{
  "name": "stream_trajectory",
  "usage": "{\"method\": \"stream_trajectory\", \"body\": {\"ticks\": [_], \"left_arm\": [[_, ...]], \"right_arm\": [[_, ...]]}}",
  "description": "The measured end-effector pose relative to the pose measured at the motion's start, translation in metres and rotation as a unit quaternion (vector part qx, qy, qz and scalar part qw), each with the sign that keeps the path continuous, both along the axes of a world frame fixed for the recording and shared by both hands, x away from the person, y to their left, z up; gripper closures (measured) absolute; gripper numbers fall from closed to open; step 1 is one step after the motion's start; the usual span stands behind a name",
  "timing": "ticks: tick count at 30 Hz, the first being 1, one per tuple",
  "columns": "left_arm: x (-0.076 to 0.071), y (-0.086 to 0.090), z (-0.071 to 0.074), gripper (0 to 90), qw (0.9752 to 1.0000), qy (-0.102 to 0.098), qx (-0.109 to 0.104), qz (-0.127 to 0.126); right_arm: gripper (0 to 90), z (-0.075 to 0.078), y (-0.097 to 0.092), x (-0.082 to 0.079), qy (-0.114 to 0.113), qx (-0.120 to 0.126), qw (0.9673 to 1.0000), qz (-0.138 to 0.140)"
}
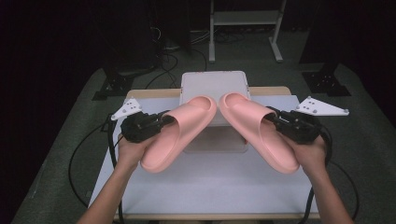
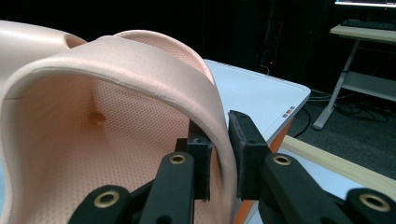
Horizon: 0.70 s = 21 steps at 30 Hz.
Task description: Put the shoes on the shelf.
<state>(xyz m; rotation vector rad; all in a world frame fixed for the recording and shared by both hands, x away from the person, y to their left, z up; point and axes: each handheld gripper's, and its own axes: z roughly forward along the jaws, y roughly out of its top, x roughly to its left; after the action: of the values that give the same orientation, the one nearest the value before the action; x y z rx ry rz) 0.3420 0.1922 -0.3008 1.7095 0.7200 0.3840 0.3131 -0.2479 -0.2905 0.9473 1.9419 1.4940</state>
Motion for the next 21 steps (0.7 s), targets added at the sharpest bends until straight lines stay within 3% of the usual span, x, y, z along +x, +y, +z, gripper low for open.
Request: {"method": "stream_trajectory", "body": {"ticks": [21], "left_arm": [[0.037, -0.005, 0.009, 76.0, 0.9995, 0.010, 0.013, 0.027]], "right_arm": [[78.8, 0.003, 0.010, 0.042, 0.010, -0.008, 0.9996, -0.024]]}}
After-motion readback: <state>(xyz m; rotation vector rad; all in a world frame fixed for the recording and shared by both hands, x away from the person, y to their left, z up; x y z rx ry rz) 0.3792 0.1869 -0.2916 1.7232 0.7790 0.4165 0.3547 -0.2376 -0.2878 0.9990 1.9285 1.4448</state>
